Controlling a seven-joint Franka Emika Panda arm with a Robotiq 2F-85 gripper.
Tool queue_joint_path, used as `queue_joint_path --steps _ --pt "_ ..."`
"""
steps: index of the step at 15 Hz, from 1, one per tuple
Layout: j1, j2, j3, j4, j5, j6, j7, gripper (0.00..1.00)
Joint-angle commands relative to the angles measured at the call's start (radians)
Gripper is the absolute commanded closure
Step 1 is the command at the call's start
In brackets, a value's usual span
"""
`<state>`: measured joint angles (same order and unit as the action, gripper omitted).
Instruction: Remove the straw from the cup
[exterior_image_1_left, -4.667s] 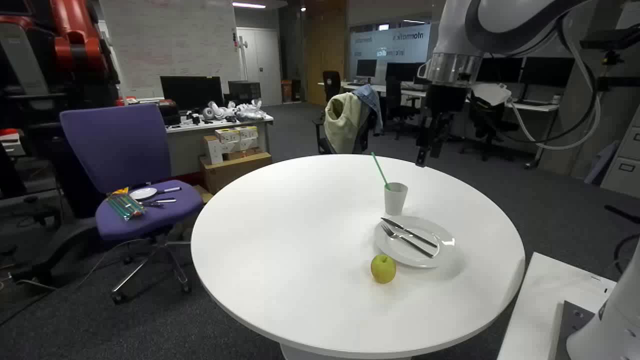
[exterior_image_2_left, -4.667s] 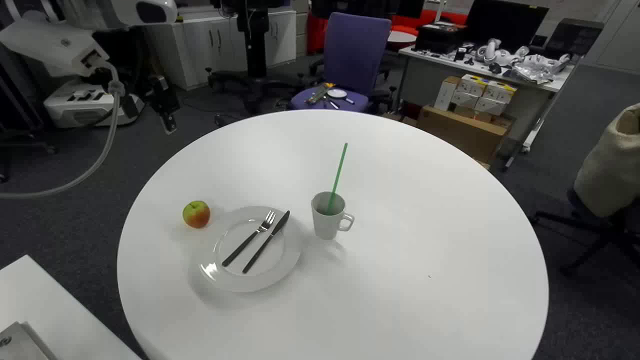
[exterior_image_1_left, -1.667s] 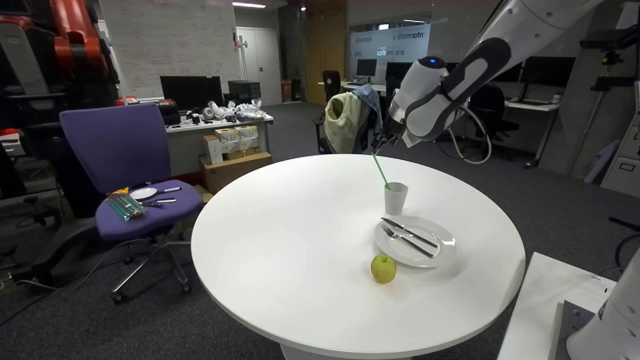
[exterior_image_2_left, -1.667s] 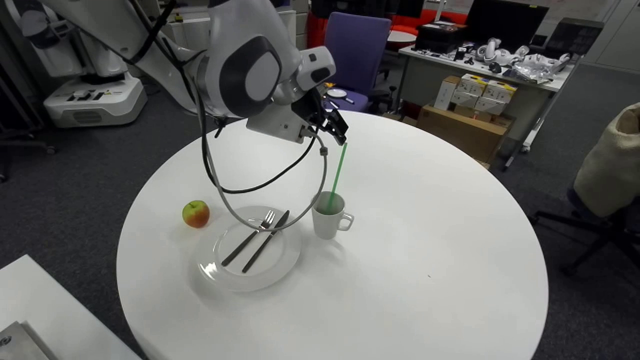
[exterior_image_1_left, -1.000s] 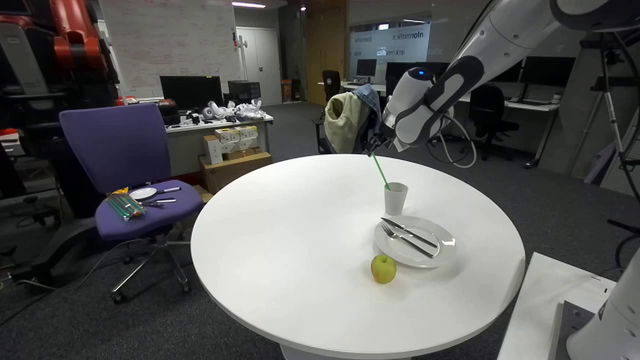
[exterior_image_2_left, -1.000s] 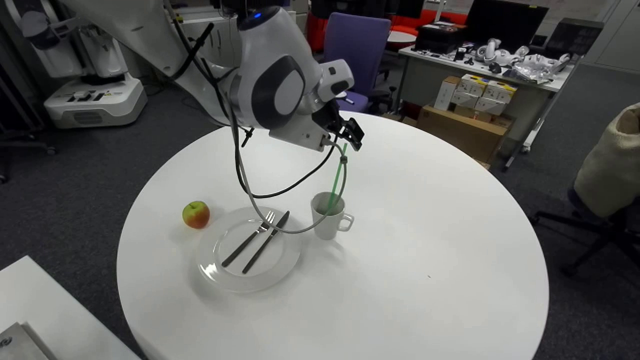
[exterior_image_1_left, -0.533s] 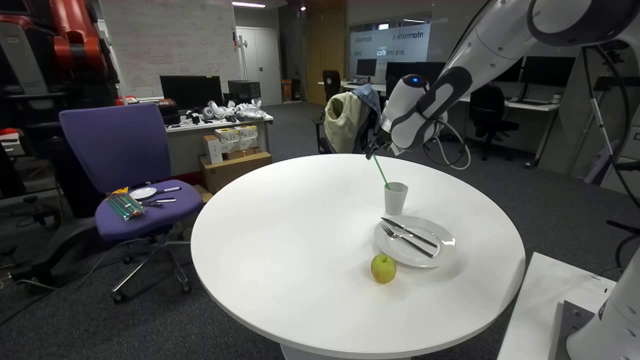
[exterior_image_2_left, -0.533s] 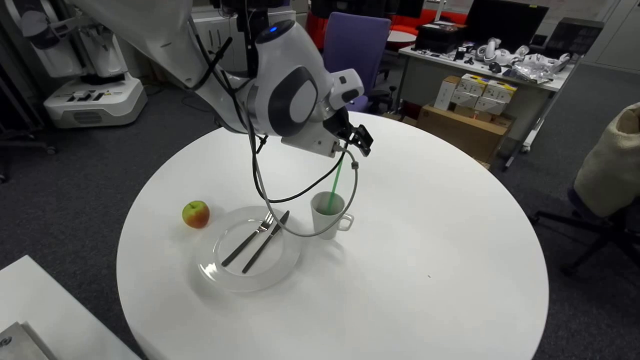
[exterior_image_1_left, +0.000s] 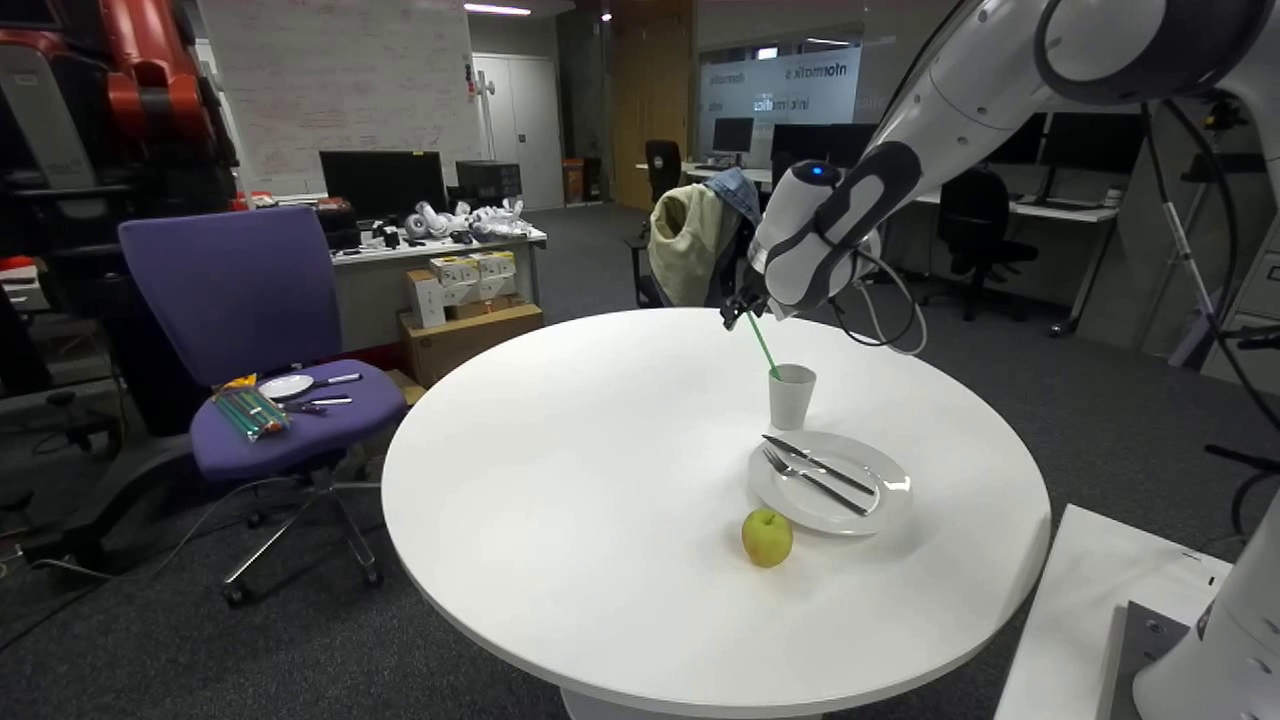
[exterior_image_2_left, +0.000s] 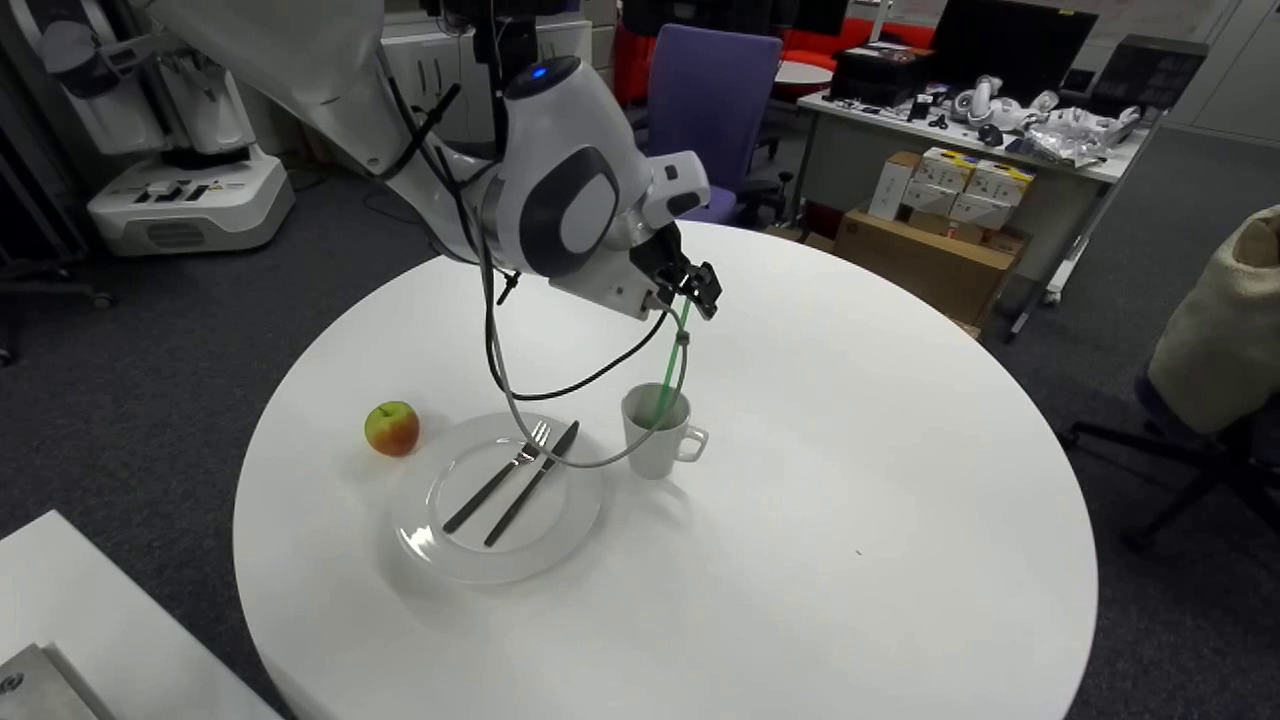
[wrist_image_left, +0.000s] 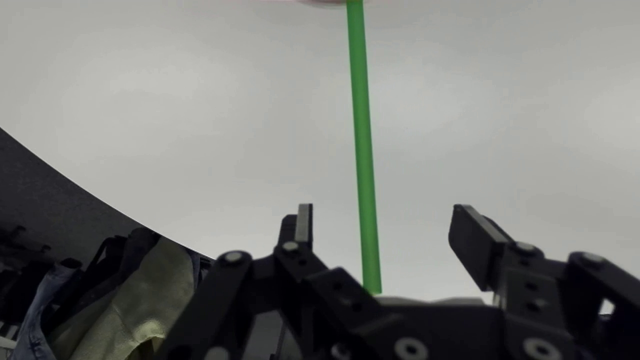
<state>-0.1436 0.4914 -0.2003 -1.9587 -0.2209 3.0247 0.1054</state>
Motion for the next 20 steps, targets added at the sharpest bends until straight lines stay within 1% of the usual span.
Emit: queue_joint_path --steps 1,5,7,8,11,12,14,16,20 --pt "0.031 0.007 -0.035 0.024 0.036 -0.013 -0.020 0.54" --pt "0.046 0.009 -0.059 0.030 0.041 -0.018 -0.014 0.85" --pt "0.060 0.010 -0.079 0.033 0.039 -0.021 -0.002 0.98" --pt "0.062 0.005 -0.084 0.032 0.041 -0.025 0.001 1.00" --pt "0.070 -0.036 -0.098 0.031 0.056 -0.042 0.013 1.00" --pt "0.052 -0.058 -0.079 0.036 0.081 -0.062 0.007 1.00" --pt "0.041 -0.090 -0.078 0.060 0.115 -0.082 0.011 1.00" --pt "0.040 -0.113 -0.097 0.090 0.129 -0.102 0.021 1.00" --pt "0.061 -0.146 -0.191 0.151 0.090 -0.143 0.055 1.00"
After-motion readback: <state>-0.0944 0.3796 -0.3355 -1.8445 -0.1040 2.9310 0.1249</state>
